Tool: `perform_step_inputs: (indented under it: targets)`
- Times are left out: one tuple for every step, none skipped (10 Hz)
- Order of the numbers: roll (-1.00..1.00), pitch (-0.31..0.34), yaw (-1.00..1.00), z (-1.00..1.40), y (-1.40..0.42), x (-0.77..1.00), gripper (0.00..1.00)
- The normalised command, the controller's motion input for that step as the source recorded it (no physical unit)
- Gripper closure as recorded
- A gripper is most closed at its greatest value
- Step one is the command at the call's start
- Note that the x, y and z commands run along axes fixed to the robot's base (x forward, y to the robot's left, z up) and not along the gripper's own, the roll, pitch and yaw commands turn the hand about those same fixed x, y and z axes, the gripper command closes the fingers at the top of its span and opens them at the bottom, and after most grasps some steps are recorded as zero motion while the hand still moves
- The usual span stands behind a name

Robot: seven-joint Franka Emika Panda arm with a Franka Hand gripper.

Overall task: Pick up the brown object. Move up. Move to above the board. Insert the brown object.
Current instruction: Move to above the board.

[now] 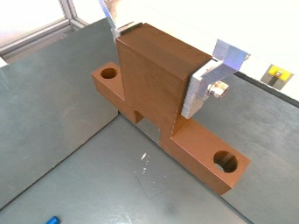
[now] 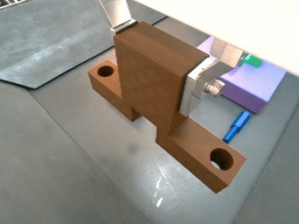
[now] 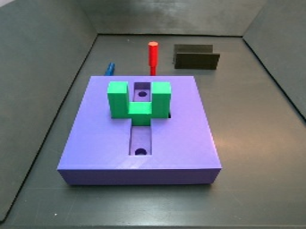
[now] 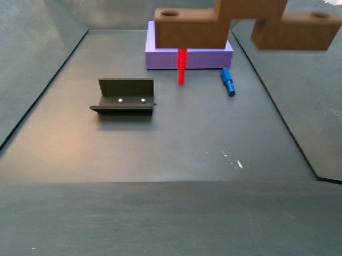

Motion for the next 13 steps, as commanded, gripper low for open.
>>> perform_step_inputs:
  targets:
    - [0.18, 0.235, -0.02, 0.14, -1.40, 0.12, 1.00]
    - [0.18, 0.227, -0.01, 0.14, -1.40, 0.11, 1.00]
    - [0.18, 0.155, 0.00, 0.14, -1.40, 0.11, 1.00]
    - [0.09, 0.069, 0.00, 0.14, -1.40, 0.10, 1.00]
    - [0.03, 0.034, 0.00, 0.14, -1.40, 0.10, 1.00]
    - [0.01, 0.019, 0.02, 0.15, -1.40, 0.10, 1.00]
    - [-0.02, 0.016, 0.01, 0.15, -1.40, 0.10, 1.00]
    - [-0.02, 0.020, 0.01, 0.16, -1.40, 0.10, 1.00]
    - [0.01, 0.043, 0.01, 0.17, -1.40, 0.11, 1.00]
    - [-0.01, 0.061, 0.00, 0.17, -1.40, 0.11, 1.00]
    - [0.00, 0.093, 0.00, 0.18, -1.40, 0.14, 1.00]
    - [-0.01, 0.113, 0.00, 0.18, -1.40, 0.16, 1.00]
    - [0.02, 0.148, 0.01, 0.19, -1.40, 0.21, 1.00]
